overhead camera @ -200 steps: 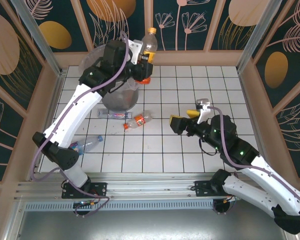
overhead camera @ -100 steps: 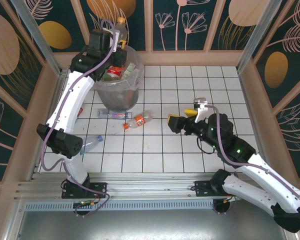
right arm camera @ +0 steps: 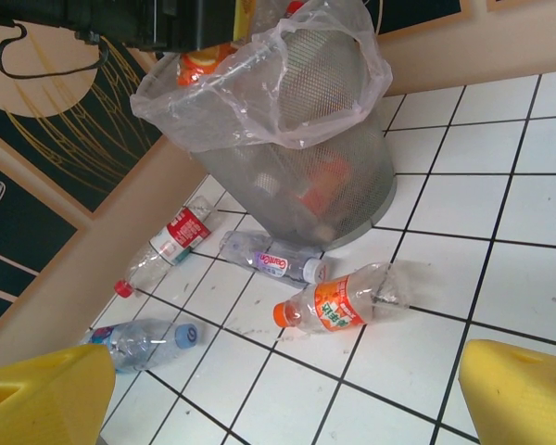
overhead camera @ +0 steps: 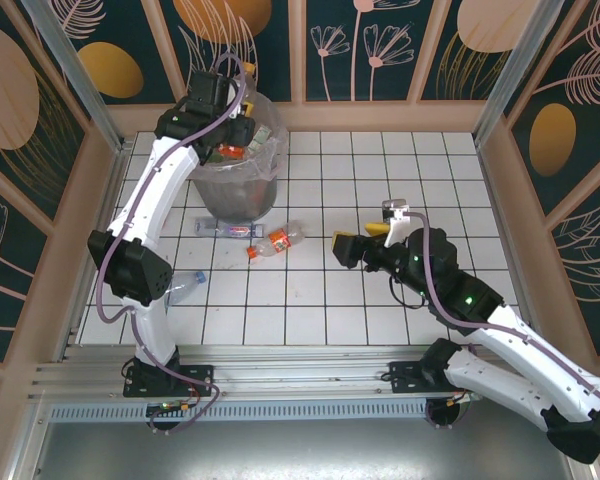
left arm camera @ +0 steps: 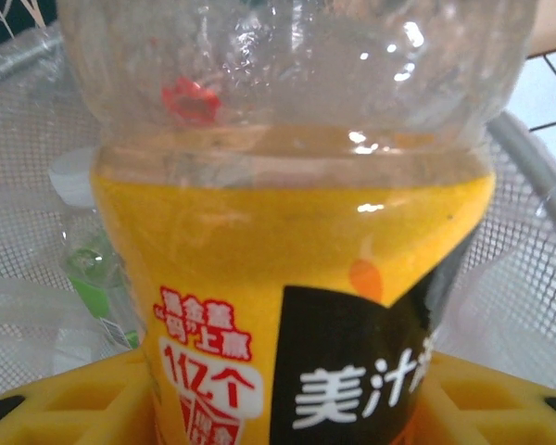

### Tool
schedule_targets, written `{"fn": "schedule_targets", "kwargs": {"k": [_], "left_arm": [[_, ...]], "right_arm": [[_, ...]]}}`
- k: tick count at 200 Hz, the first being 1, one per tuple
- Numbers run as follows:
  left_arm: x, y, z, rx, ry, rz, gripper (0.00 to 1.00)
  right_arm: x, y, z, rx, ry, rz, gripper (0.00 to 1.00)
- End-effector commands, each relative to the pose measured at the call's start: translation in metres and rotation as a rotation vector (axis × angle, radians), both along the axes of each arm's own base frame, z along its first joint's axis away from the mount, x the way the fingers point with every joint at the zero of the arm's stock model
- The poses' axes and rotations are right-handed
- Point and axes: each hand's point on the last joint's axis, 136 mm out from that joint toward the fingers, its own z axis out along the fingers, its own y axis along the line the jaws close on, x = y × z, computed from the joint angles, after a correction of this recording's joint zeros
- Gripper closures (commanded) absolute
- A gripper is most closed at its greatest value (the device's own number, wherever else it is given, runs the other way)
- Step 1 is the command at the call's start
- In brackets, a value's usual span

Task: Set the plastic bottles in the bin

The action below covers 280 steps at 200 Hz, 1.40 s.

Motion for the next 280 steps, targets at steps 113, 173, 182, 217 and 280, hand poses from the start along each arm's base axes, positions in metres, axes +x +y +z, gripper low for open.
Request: {"fn": "schedule_targets", "kwargs": {"k": [113,173,182,217,280], "left_arm": [[-0.021,-0.015,0.009,-0.093,0.043,-0.067,0.26],[-0.025,-0.019,0.052,-0.19,-0.028,-0.054,0.19],[-0.027,-0.018,0.06,-0.202,-0.048,-0.048,0.17],[-0.044,-0.02,0.099,-0.286,-0.129,-0.075,0.09],[-0.121,-0.034,0.106,-0.4,-0.146,-0.263,0.01]], "right_arm": [[-0.001,0.001,-0.004,0.015,-0.005,0.002,0.04],[-0.001,0.0,-0.007,0.017,-0.002,-0.002,0.04],[-0.001,-0.001,-0.008,0.017,-0.001,-0.007,0.04],[-0.001,-0.002,-0.01,0.014,-0.001,-0.01,0.04],[-0.005,0.0,-0.013,-0.016,-0.017,0.025,0.03]]}}
